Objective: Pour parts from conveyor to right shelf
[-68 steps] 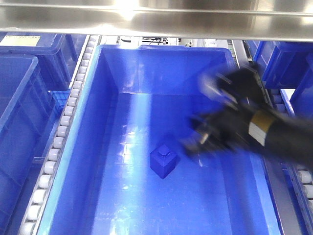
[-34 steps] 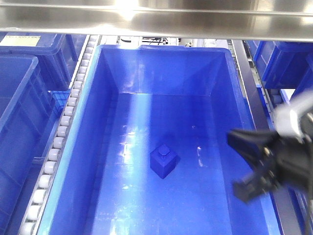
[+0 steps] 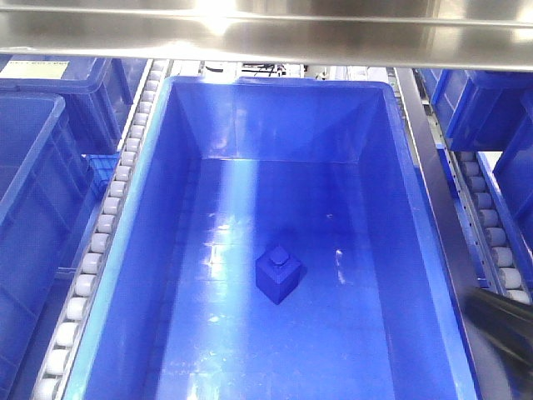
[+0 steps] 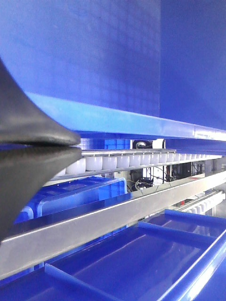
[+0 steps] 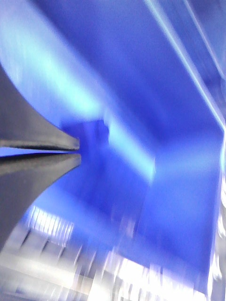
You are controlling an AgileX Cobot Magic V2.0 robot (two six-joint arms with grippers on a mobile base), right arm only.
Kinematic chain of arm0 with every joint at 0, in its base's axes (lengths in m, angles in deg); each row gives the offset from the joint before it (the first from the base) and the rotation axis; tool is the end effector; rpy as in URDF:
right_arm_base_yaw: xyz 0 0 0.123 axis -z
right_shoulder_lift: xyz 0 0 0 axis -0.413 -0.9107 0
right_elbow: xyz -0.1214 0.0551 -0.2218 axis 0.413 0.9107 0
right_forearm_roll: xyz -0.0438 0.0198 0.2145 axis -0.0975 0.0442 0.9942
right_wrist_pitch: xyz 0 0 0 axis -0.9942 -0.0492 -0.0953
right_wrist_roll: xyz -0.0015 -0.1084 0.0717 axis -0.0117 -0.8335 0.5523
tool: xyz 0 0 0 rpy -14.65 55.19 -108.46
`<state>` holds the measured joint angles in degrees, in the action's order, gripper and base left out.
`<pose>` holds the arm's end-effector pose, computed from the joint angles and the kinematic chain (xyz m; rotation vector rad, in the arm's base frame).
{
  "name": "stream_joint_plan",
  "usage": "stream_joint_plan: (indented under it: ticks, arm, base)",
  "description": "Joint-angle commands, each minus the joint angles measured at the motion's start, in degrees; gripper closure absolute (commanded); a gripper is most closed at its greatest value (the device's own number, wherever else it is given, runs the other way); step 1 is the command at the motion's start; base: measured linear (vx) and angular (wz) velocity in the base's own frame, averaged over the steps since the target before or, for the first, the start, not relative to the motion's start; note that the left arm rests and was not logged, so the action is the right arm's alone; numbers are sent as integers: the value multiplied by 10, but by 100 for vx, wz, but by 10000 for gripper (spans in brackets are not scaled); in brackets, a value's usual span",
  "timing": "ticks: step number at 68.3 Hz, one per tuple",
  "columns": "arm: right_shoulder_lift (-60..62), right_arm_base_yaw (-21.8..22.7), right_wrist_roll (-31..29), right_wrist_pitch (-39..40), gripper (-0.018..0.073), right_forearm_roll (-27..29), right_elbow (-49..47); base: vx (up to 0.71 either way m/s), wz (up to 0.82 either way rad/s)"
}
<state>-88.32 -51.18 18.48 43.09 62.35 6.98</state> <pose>0.1053 0.0528 0.2437 -0.4044 1.8045 0.3422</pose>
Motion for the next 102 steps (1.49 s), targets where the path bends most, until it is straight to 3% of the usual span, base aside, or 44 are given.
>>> stream_joint_plan:
  ticks: [1,26,40,102]
  arm:
    - [28,54,2,70,569,-2,18]
    - [139,239,2,206,569,-50,140]
    - [219,308,2,177,569,-54,182]
    - [225,309,2,160,569,-54,182]
  base:
    - [0,0]
    - [0,0]
    - [0,0]
    - [0,0]
